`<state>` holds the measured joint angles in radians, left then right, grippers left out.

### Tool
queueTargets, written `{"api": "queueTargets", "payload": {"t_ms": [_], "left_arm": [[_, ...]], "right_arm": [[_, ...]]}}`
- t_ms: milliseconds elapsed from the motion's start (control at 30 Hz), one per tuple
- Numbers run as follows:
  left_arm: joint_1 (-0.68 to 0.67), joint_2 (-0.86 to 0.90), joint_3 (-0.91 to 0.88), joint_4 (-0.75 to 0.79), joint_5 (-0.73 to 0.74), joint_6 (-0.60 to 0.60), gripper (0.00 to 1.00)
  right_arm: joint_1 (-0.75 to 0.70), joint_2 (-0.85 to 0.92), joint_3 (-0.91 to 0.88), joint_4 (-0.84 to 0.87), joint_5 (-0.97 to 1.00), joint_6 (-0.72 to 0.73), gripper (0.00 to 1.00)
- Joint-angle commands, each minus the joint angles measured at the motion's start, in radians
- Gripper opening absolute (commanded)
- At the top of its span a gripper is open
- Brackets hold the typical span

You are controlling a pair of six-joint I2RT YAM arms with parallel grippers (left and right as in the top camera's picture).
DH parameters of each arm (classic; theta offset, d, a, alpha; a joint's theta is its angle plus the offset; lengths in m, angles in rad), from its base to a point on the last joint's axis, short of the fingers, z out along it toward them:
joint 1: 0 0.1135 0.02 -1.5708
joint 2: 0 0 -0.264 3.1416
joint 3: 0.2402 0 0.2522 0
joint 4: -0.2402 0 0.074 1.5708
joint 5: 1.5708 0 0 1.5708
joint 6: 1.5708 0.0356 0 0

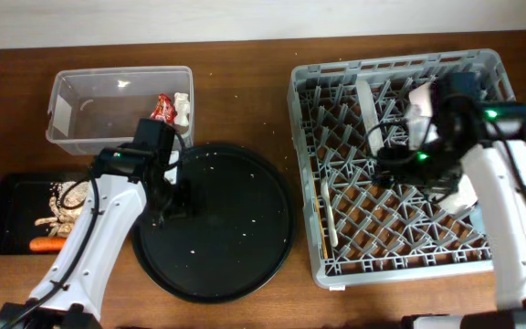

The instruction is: Sort waste into correct bins and load items into the dishwasher rack

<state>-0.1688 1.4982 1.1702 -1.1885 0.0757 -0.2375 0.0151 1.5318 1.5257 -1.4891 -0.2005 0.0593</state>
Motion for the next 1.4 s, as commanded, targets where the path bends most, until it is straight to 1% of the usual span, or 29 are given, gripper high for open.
{"api": "queueTargets", "payload": {"t_ms": [0, 67, 167, 233, 267, 300, 333, 367, 400, 433, 467, 500, 567, 1133, 1200, 1233, 1267, 1300, 1367], "left_arm": [[0.057, 0.006, 0.057, -0.144, 0.056, 0.079, 0.98], [0.1, -0.03, 0.063, -0.201, 0.012, 0.079, 0.95], [0.111, -0.161, 0.051, -0.194, -0.014, 0.079, 0.94], [0.111, -0.406, -0.035, -0.084, -0.047, 0.078, 0.94], [0.111, -0.49, -0.076, -0.043, -0.048, 0.078, 0.94], [0.111, -0.618, -0.142, 0.014, -0.058, 0.078, 0.95], [0.111, -0.755, -0.208, 0.072, -0.057, 0.074, 0.99], [0.111, -0.843, -0.249, 0.102, -0.058, 0.074, 0.99], [0.111, -0.933, -0.282, 0.127, -0.057, 0.074, 0.99], [0.111, -0.984, -0.299, 0.141, -0.057, 0.074, 0.99], [0.111, -1.034, -0.306, 0.143, -0.056, 0.074, 0.99], [0.111, -1.06, -0.306, 0.157, -0.053, 0.074, 0.99], [0.111, -1.066, -0.306, 0.168, -0.054, 0.074, 0.99], [0.111, -1.066, -0.306, 0.151, -0.054, 0.075, 0.99], [0.111, -1.066, -0.306, 0.151, -0.054, 0.074, 1.0], [0.111, -1.066, -0.306, 0.151, -0.054, 0.074, 0.99], [0.111, -1.066, -0.306, 0.151, -0.054, 0.075, 0.99], [0.111, -1.066, -0.306, 0.151, -0.054, 0.075, 0.99], [0.111, -1.066, -0.306, 0.151, -0.054, 0.075, 0.99]], "right_arm": [[0.029, 0.01, 0.011, -0.014, 0.002, -0.018, 0.9], [0.028, -0.035, 0.011, -0.014, 0.006, -0.017, 0.91], [0.028, -0.143, 0.01, -0.005, 0.098, 0.035, 0.95], [0.031, -0.301, -0.04, 0.087, 0.105, 0.035, 0.98], [0.031, -0.368, -0.08, 0.126, 0.105, 0.035, 0.98], [0.031, -0.489, -0.171, 0.202, 0.107, 0.035, 0.99], [0.031, -0.586, -0.254, 0.262, 0.123, 0.034, 0.98], [0.031, -0.708, -0.35, 0.312, 0.161, 0.034, 0.98], [0.031, -0.801, -0.414, 0.324, 0.182, 0.034, 0.98], [0.031, -0.851, -0.443, 0.323, 0.187, 0.034, 0.98], [0.031, -0.937, -0.488, 0.323, 0.186, 0.035, 0.98], [0.031, -0.983, -0.505, 0.324, 0.143, 0.078, 0.98], [0.031, -1.026, -0.506, 0.318, 0.1, 0.085, 0.98], [0.03, -1.033, -0.508, 0.319, 0.1, 0.084, 0.98], [0.03, -1.049, -0.522, 0.313, 0.151, 0.069, 0.98], [0.03, -1.067, -0.544, 0.336, 0.172, 0.055, 0.98], [0.03, -1.103, -0.589, 0.382, 0.171, -0.001, 0.98], [0.03, -1.162, -0.664, 0.476, 0.167, -0.046, 0.98], [0.029, -1.243, -0.769, 0.585, 0.168, -0.056, 0.99]]}}
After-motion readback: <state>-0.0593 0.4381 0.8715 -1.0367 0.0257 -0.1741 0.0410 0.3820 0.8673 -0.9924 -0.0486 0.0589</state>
